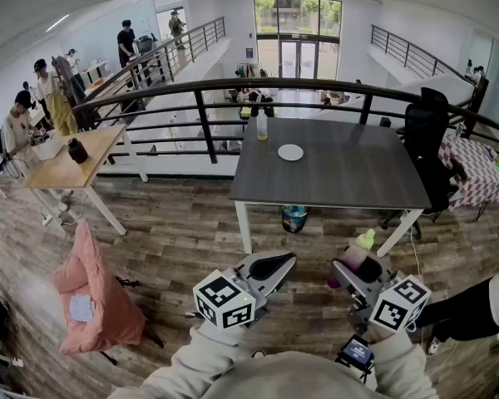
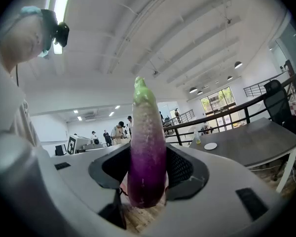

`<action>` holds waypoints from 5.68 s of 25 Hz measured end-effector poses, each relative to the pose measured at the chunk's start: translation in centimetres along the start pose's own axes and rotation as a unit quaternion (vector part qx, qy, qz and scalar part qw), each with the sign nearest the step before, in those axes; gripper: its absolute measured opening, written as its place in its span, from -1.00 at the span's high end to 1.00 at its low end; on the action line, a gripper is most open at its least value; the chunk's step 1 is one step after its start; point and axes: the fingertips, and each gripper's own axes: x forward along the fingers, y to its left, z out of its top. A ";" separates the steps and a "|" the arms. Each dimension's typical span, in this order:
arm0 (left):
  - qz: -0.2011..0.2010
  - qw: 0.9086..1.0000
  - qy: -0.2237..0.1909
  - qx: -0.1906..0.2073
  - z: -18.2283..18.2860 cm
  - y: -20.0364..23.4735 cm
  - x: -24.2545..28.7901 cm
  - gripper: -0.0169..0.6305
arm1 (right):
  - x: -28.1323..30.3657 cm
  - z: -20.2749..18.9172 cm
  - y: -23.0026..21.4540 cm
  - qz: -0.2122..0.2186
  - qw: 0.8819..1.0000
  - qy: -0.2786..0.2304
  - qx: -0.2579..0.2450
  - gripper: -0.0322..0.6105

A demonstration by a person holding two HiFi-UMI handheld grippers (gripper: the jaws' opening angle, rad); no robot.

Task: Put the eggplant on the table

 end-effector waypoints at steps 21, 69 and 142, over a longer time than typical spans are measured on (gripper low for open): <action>0.018 1.000 0.003 0.014 0.2 -1.7 3.7 0.93 | -3.1 1.1 -3.0 0.024 0.999 0.013 0.019 0.23; -0.008 0.999 0.046 0.012 2.3 25.3 16.0 0.93 | 19.7 6.4 -20.4 0.015 0.998 0.041 0.048 0.23; -0.022 0.997 0.069 -0.013 8.0 63.4 39.9 0.93 | 50.9 18.4 -51.4 0.023 0.994 0.067 0.088 0.23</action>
